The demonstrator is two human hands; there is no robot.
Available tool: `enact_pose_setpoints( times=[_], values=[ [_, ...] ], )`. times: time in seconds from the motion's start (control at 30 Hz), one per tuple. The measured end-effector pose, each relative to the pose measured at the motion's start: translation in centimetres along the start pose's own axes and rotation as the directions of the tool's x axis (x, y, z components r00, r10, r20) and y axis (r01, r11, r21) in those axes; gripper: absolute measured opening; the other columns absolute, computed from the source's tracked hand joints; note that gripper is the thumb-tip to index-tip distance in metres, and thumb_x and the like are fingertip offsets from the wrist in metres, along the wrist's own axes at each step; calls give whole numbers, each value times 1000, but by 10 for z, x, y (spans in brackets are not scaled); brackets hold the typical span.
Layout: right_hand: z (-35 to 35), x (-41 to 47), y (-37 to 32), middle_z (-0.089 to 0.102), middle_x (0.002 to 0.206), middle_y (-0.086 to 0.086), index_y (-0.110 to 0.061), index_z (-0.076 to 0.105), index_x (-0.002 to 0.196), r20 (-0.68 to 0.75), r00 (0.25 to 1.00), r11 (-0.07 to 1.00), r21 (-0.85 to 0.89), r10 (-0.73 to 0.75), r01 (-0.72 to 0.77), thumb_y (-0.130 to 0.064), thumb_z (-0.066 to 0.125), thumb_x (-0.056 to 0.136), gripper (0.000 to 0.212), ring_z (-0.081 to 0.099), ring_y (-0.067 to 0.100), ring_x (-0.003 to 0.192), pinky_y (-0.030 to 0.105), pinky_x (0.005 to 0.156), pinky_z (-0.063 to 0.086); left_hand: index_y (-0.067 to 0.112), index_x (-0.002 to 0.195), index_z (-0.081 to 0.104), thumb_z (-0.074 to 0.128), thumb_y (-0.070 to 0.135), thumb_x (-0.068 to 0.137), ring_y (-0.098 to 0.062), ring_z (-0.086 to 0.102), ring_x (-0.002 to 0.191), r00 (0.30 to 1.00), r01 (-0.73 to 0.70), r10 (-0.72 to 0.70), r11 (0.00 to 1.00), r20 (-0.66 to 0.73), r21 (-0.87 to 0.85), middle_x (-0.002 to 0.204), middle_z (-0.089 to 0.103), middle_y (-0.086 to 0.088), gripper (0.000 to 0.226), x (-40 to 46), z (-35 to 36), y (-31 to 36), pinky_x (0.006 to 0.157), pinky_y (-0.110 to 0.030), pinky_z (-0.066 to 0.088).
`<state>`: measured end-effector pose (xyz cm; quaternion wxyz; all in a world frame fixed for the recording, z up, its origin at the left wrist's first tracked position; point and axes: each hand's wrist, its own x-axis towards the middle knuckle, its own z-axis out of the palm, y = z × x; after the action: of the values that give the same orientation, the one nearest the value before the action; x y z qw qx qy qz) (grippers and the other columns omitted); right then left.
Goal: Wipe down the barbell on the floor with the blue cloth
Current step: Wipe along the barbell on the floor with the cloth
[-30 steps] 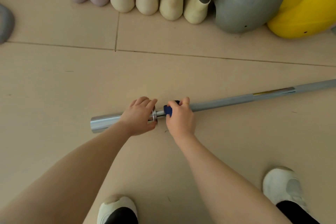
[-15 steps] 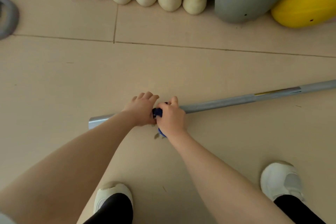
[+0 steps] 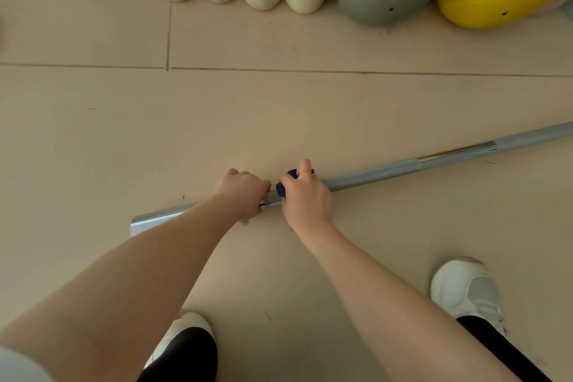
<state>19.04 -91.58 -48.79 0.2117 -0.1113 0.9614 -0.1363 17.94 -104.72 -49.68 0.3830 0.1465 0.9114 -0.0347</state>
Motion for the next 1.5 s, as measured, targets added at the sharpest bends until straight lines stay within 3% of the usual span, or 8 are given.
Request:
enact_pose_setpoints(
  times=[0.1, 0.3, 0.47, 0.77, 0.97, 1.23, 1.4, 1.5],
  values=[
    [-17, 6, 32, 48, 107, 18, -7, 64, 92, 11, 999, 997, -61, -42, 43, -18, 53, 87, 16, 58, 36, 81, 34, 59, 32, 20, 114, 50, 53, 22, 89, -25, 54, 109, 1000, 1, -1, 1000, 20, -21, 113, 61, -3, 25, -1, 1, 3, 90, -33, 35],
    [-32, 16, 85, 47, 108, 13, -13, 67, 91, -150, 949, 958, -33, 278, -286, -8, 56, 82, 15, 57, 34, 79, 36, 61, 40, 21, 128, 43, 53, 16, 89, -25, 52, 114, 996, 32, -23, 995, 88, -98, 123, 55, -3, 41, 3, -3, 3, 94, -36, 37],
    [-32, 6, 76, 44, 112, 12, -12, 62, 99, -13, 998, 991, -117, 60, -62, -15, 52, 87, 15, 56, 32, 81, 32, 58, 35, 15, 146, 23, 54, 25, 92, -24, 43, 128, 999, 38, -12, 826, 49, -562, 142, 44, -4, 62, 18, -24, 34, 107, -35, 32],
    [-60, -1, 175, 46, 112, 17, -12, 64, 97, -228, 911, 928, -69, 344, -367, -10, 57, 83, 16, 54, 38, 84, 36, 61, 39, 15, 125, 44, 51, 22, 94, -29, 51, 115, 996, 11, -29, 980, -88, -198, 124, 52, -8, 33, 30, -26, 88, 87, -38, 43],
    [-48, -15, 145, 46, 108, 14, -10, 63, 102, -62, 995, 996, 34, 83, -81, -11, 58, 84, 19, 55, 34, 81, 33, 62, 38, 11, 120, 45, 56, 23, 92, -29, 52, 113, 996, 20, -34, 985, -82, -172, 121, 54, -10, 32, 30, -28, 91, 86, -38, 44],
    [-58, 5, 170, 46, 115, 15, -13, 63, 103, -246, 883, 913, 28, 400, -406, -8, 54, 84, 21, 55, 36, 88, 38, 67, 44, 11, 119, 44, 52, 25, 94, -27, 54, 110, 989, 6, -18, 997, -146, -82, 119, 56, -8, 30, 28, -21, 91, 88, -34, 42],
    [-42, -3, 146, 45, 116, 14, -16, 62, 109, -70, 992, 994, -31, 101, -104, -11, 56, 84, 27, 55, 35, 89, 39, 71, 46, 12, 120, 45, 52, 27, 94, -27, 53, 112, 988, -22, 12, 998, -155, -62, 120, 56, -7, 30, 28, -22, 87, 89, -34, 41],
    [-59, 7, 174, 45, 117, 14, -17, 60, 110, -170, 936, 946, -43, 309, -320, -7, 52, 84, 29, 55, 37, 89, 39, 70, 46, 12, 119, 45, 50, 26, 95, -27, 53, 111, 984, -34, 20, 996, -174, -79, 118, 57, -7, 28, 29, -19, 85, 88, -34, 41]
  ],
)
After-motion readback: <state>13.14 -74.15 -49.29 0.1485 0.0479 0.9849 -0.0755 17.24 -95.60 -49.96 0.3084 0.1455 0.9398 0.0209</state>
